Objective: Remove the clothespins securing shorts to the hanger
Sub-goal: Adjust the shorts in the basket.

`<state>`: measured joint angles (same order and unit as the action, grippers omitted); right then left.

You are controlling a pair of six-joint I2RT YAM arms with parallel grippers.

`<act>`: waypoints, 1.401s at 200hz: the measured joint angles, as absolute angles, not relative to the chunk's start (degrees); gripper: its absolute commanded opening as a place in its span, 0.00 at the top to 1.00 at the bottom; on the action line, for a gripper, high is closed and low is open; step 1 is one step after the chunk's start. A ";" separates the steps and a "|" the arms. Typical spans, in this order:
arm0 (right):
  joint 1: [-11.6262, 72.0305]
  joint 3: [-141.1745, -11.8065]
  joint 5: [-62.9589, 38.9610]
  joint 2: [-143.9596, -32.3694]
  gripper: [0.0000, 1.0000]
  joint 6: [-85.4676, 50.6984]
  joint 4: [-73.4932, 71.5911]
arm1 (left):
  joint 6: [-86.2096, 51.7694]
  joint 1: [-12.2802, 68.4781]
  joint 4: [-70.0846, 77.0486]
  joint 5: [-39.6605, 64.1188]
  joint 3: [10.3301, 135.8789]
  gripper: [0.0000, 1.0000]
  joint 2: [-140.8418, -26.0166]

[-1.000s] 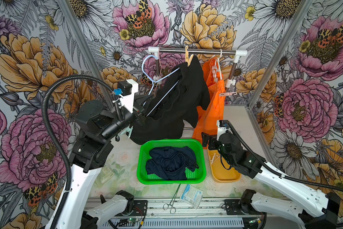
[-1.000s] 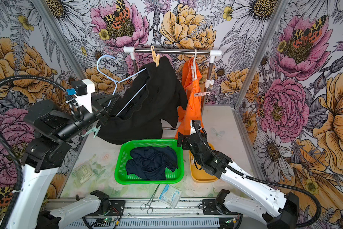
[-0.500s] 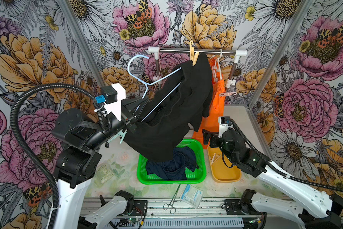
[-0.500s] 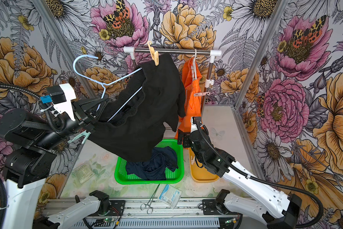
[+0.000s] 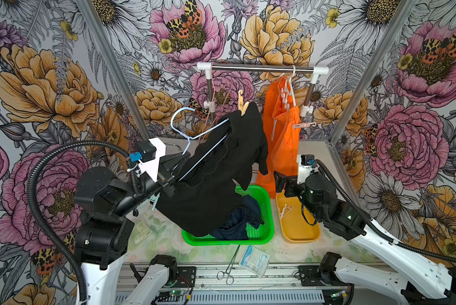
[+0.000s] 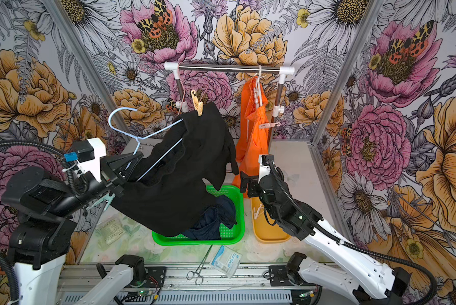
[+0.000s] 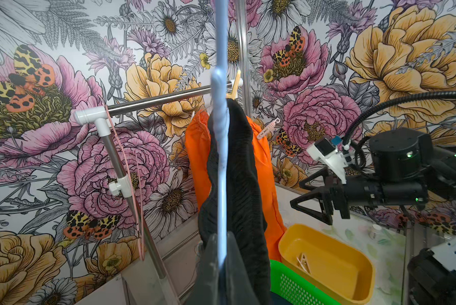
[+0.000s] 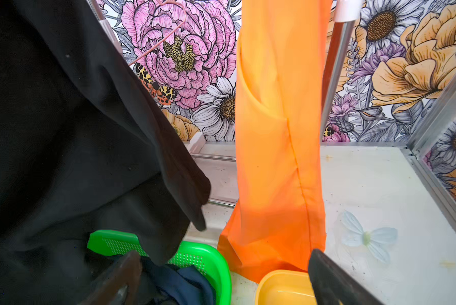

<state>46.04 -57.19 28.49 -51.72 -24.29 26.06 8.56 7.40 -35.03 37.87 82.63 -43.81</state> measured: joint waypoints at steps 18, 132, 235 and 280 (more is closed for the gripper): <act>46.04 -57.23 28.47 -51.70 0.00 -24.29 26.09 | 10.13 5.56 -36.23 40.53 81.52 1.00 -42.00; 46.04 -58.59 28.71 -51.72 0.00 -24.32 27.05 | 22.96 0.03 -49.21 53.60 81.45 1.00 -42.02; 44.21 -59.99 29.28 -51.94 0.00 -24.38 31.09 | 30.85 -4.05 -64.42 57.43 90.87 1.00 -45.34; 44.18 -60.25 28.67 -53.56 0.00 -24.36 31.09 | 33.26 -4.05 -67.44 56.21 90.94 1.00 -42.44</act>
